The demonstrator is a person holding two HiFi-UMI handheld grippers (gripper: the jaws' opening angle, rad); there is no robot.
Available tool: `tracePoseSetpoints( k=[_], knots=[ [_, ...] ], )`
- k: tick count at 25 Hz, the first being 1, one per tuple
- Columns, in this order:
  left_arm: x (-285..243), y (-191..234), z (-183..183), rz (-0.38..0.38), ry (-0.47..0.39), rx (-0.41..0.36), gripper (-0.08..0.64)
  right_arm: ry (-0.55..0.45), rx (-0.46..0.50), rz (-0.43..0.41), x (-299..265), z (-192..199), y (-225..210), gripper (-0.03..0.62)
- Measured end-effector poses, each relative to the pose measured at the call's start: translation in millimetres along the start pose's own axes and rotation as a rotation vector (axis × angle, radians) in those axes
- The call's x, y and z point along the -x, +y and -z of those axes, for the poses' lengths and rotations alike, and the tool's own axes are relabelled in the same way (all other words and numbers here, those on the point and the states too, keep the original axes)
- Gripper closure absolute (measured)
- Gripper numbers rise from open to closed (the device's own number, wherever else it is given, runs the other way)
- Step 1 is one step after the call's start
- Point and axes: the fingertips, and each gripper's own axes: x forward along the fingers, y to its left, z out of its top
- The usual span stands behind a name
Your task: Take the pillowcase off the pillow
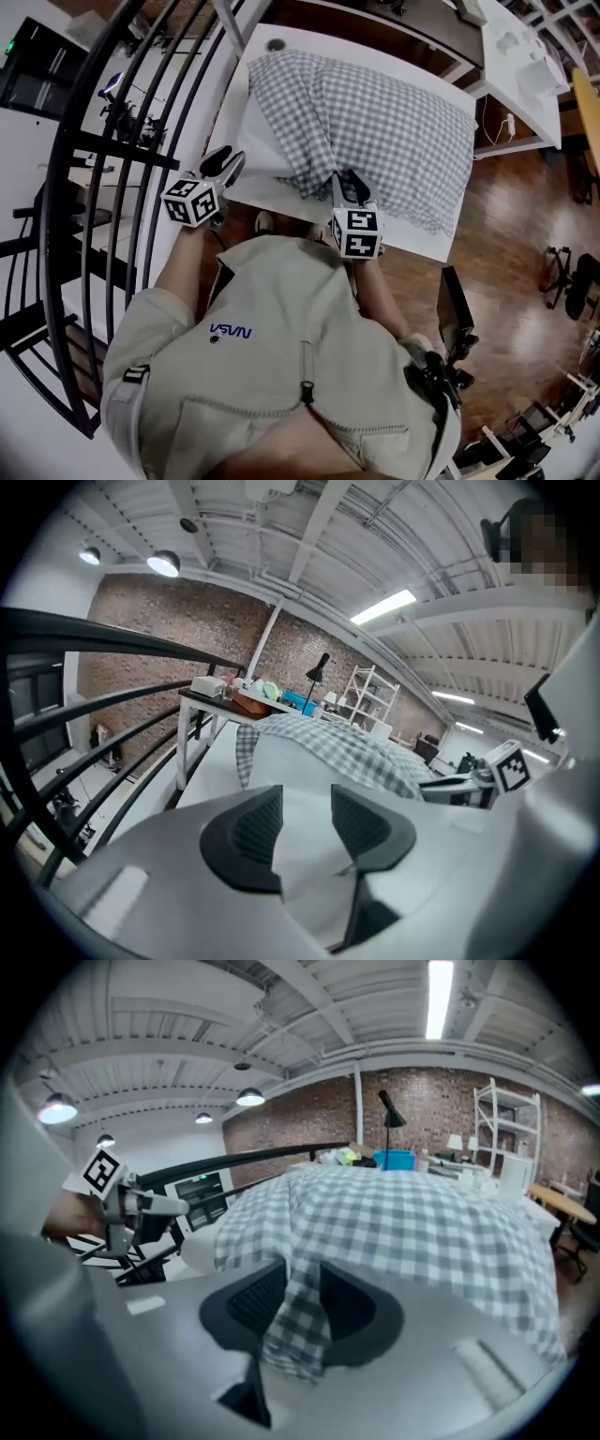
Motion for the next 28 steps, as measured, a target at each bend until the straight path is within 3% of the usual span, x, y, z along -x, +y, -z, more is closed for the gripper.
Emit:
tracePoseSetpoints(
  k=[4,10,15,21,25,28],
  knots=[
    [-13.5,2.9,-11.0,-0.039,0.015,-0.046,0.397,-0.087,0.006,-0.060,17.8,-25.3,3.3,0.472],
    [-40.0,25.4,-27.1,0.006,0.065,-0.097,0.383,-0.173,0.038,-0.065,19.5,-77.3,25.1,0.472],
    [-77.3,37.6,-32.7,0.108,0.145,-0.098,0.305,-0.147,0.173,-0.057,-8.7,-120.2,54.9,0.472],
    [-110.6,23.2,-32.1,0.282,0.221,-0.015,0.285,-0.063,0.245,-0.027,-63.6,-157.3,64.0,0.472],
    [-109.4,10.3,-32.8,0.327,0.211,-0.015,0.417,0.015,0.279,-0.019,-94.7,-158.9,63.5,0.442],
    [-100.6,0.8,-38.9,0.311,0.160,-0.030,0.468,0.113,0.385,-0.033,-124.9,-151.5,65.0,0.395]
  ],
)
